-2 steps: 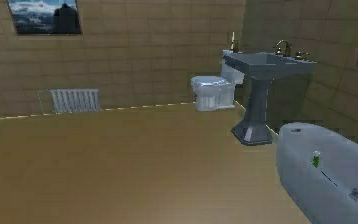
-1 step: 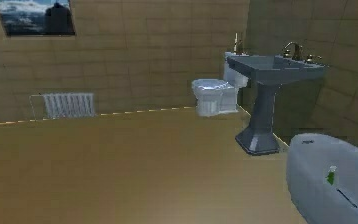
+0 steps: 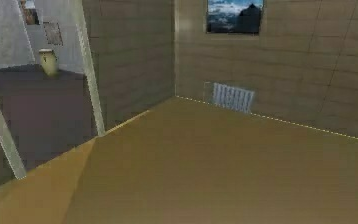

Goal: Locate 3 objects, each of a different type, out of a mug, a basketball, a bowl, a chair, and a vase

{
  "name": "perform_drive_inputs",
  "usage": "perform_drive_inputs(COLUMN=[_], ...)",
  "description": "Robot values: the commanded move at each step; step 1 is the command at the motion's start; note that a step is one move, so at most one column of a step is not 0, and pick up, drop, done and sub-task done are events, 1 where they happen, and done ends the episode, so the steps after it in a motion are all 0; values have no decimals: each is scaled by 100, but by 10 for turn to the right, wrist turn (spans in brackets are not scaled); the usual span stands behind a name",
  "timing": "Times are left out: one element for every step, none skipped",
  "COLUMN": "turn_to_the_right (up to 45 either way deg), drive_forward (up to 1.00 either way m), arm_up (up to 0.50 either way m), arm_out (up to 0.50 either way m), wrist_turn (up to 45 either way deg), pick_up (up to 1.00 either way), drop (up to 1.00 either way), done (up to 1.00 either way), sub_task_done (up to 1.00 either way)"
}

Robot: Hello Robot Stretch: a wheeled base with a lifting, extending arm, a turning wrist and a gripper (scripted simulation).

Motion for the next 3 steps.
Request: perform_drive_inputs(turn_to_the_right=[-450, -180, 0], drive_forward=[0, 0, 35], arm_up=[0, 0, 0], arm_out=[0, 0, 0], wrist_turn=[0, 0, 0], pick_up=[0, 0, 0], drop=[0, 0, 0], done=[0, 0, 0], sub_task_done=[0, 0, 0])
